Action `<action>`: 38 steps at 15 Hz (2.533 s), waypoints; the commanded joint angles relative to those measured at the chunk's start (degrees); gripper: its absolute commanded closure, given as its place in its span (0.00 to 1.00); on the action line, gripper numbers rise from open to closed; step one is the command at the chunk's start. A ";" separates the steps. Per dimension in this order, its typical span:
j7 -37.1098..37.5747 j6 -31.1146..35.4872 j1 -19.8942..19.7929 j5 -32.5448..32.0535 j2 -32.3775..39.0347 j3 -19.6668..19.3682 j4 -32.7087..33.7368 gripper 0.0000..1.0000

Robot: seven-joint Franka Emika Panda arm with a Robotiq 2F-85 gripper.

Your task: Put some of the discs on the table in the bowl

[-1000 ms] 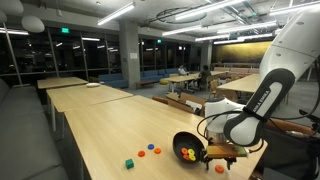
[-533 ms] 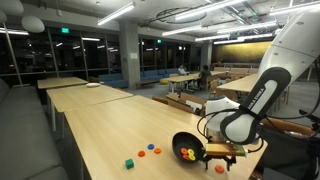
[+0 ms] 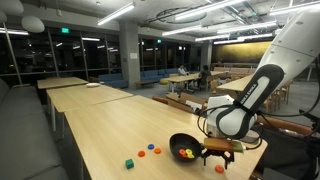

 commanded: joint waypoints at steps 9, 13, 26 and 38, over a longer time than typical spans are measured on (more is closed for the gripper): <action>-1.64 0.50 -0.60 2.40 -2.70 -0.94 -0.47 0.00; -1.23 0.67 -0.60 3.09 -2.82 -0.89 -0.47 0.00; -6.59 -7.36 -0.88 10.21 -2.51 -1.48 -0.02 0.00; -3.99 -6.12 -2.35 6.22 -1.78 -2.51 -0.02 0.00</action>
